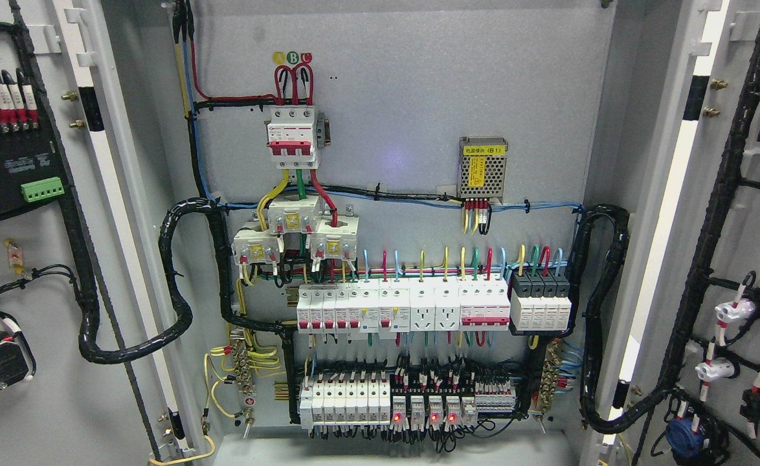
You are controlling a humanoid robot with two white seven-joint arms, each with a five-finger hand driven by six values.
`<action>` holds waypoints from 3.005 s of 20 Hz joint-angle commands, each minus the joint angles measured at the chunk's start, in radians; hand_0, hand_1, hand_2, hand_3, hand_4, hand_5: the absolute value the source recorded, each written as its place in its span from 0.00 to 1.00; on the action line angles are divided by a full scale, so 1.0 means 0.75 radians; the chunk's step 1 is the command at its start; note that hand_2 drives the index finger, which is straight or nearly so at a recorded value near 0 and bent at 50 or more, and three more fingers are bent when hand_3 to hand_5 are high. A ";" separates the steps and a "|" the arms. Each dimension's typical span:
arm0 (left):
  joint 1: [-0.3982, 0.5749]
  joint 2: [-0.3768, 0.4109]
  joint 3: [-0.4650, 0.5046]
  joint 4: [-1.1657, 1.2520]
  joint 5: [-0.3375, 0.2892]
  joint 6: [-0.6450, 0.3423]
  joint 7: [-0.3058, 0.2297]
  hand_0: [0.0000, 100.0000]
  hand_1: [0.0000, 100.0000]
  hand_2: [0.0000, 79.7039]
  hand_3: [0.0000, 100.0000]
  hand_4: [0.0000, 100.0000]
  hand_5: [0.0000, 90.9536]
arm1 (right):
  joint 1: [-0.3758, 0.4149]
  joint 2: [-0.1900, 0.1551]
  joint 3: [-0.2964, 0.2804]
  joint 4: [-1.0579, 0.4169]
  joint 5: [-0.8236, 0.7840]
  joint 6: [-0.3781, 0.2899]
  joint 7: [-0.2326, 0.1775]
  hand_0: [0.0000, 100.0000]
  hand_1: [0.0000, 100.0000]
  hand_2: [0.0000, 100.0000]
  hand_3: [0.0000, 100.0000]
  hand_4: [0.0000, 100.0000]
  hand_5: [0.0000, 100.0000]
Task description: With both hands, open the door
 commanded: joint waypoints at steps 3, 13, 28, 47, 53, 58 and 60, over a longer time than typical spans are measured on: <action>0.055 -0.004 -0.015 -0.154 -0.005 -0.004 -0.008 0.00 0.00 0.00 0.00 0.00 0.00 | 0.010 -0.005 0.115 -0.050 0.001 -0.079 0.000 0.19 0.00 0.00 0.00 0.00 0.00; 0.064 -0.045 -0.017 -0.281 -0.081 -0.072 -0.010 0.00 0.00 0.00 0.00 0.00 0.00 | 0.047 -0.011 0.401 -0.032 0.021 -0.110 0.000 0.19 0.00 0.00 0.00 0.00 0.00; 0.227 -0.355 -0.467 0.076 -0.386 -0.209 -0.010 0.00 0.00 0.00 0.00 0.00 0.00 | 0.113 -0.077 0.686 0.389 0.363 -0.112 0.002 0.19 0.00 0.00 0.00 0.00 0.00; -0.004 -0.619 -0.786 1.276 -0.494 -0.162 -0.141 0.00 0.00 0.00 0.00 0.00 0.00 | 0.076 0.038 0.810 1.443 0.381 -0.112 0.004 0.19 0.00 0.00 0.00 0.00 0.00; -0.126 -0.703 -0.786 1.596 -0.498 -0.072 -0.268 0.00 0.00 0.00 0.00 0.00 0.00 | -0.020 0.076 0.821 1.839 0.469 -0.114 0.002 0.19 0.00 0.00 0.00 0.00 0.00; -0.229 -0.750 -0.776 1.829 -0.553 0.067 -0.360 0.00 0.00 0.00 0.00 0.00 0.00 | -0.092 0.121 0.821 2.124 0.471 -0.110 -0.010 0.19 0.00 0.00 0.00 0.00 0.00; -0.265 -0.775 -0.775 1.907 -0.592 0.088 -0.358 0.00 0.00 0.00 0.00 0.00 0.00 | -0.106 0.136 0.817 2.218 0.471 -0.110 -0.010 0.19 0.00 0.00 0.00 0.00 0.00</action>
